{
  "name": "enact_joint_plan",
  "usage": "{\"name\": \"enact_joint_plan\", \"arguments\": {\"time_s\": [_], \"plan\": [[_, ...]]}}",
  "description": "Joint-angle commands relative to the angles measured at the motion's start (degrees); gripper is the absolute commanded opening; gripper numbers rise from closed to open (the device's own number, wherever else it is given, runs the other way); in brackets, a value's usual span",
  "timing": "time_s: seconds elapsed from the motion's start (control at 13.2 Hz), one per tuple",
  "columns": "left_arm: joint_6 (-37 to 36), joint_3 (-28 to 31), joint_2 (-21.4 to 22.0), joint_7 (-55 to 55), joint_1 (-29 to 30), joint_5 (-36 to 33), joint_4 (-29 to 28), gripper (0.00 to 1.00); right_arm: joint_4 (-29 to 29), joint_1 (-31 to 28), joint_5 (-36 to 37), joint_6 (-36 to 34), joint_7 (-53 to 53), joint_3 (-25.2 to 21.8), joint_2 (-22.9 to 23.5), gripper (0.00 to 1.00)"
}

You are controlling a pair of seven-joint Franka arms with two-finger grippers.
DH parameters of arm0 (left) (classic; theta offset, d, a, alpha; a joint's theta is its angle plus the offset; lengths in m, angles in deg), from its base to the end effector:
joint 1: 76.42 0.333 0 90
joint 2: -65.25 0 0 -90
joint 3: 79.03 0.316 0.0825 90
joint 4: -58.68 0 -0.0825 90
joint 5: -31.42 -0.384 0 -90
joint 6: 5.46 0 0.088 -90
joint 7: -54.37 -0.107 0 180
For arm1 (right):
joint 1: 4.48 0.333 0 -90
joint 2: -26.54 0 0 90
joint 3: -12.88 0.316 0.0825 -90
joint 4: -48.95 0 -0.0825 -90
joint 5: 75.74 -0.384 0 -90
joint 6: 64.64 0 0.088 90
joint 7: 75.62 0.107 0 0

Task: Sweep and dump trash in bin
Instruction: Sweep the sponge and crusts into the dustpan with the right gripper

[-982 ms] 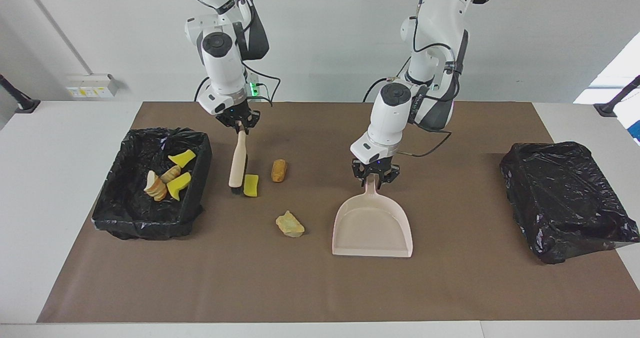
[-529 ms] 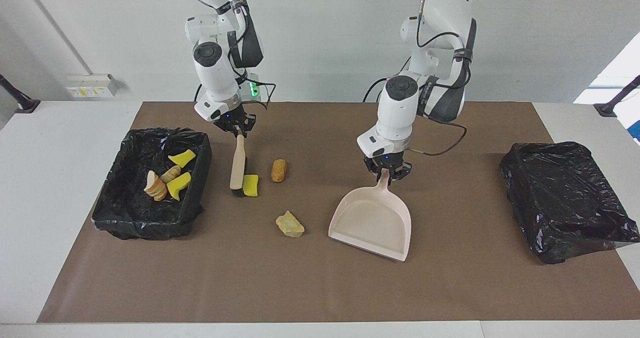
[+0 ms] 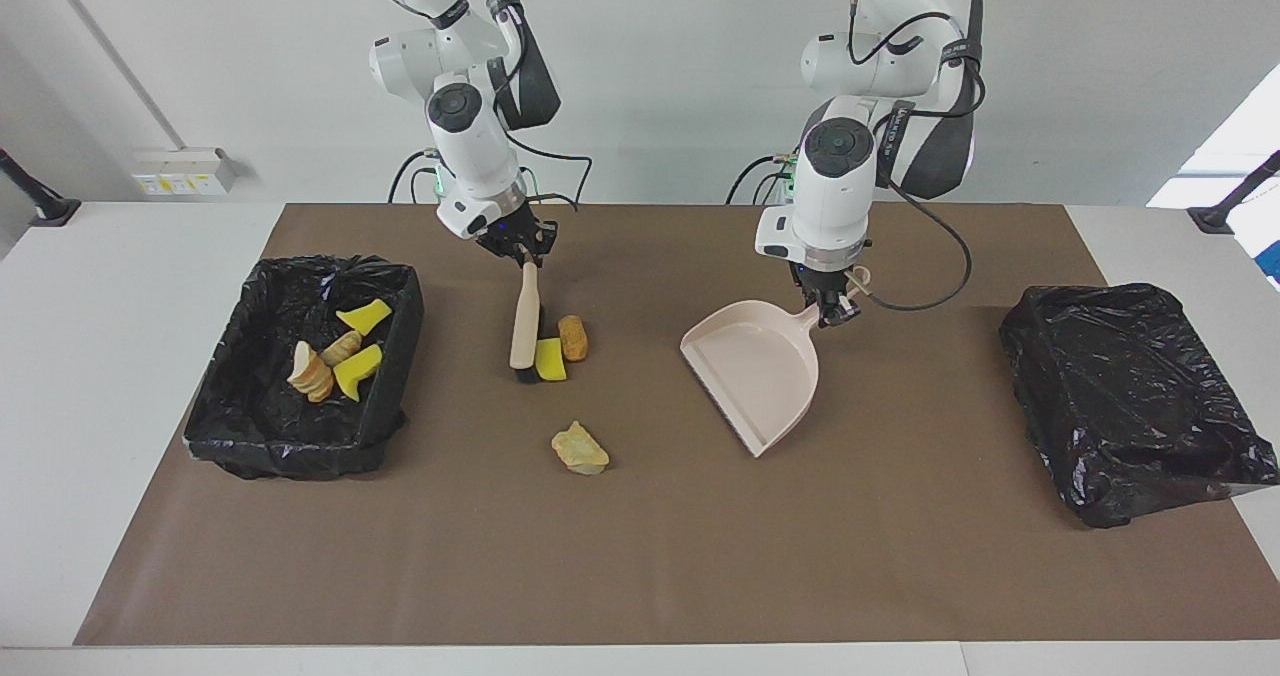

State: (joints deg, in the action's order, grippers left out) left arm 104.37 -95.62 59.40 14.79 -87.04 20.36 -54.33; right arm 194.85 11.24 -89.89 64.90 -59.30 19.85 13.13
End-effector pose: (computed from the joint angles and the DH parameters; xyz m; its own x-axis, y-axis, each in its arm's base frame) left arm 0.5063 -0.2417 0.4095 0.3128 -0.9264 -0.2096 -0.9480 -0.3182 -0.0081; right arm 0.3935 0.1705 0.3493 0.9935 -0.0484 -0.1033 -0.0616 -0.9898 -0.1288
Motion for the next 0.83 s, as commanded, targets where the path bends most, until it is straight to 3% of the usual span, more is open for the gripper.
{"name": "enact_joint_plan", "arguments": {"time_s": [0.0, 0.45, 0.6, 0.76], "plan": [[1.8, -0.5, 3.2, -2.6, -2.5, -0.7, -5.5, 0.0, -5.2, 1.9, -1.2, 0.5, 6.3, 0.2, 4.9, 0.0], [7.8, -1.5, 4.4, -2.2, -5.6, -4.5, -10.7, 0.0, -13.9, 6.3, -3.8, 0.7, 18.3, 0.7, 12.7, 0.0], [7.9, -1.5, 4.6, -2.1, -5.1, -4.6, -10.8, 0.0, -16.0, 9.1, -4.0, -0.2, 16.6, 1.0, 13.3, 0.0], [8.4, -1.5, 4.6, -1.5, -4.9, -4.6, -11.2, 0.0, -16.8, 9.2, -7.6, -2.0, 6.1, 3.0, 13.3, 0.0]]}}
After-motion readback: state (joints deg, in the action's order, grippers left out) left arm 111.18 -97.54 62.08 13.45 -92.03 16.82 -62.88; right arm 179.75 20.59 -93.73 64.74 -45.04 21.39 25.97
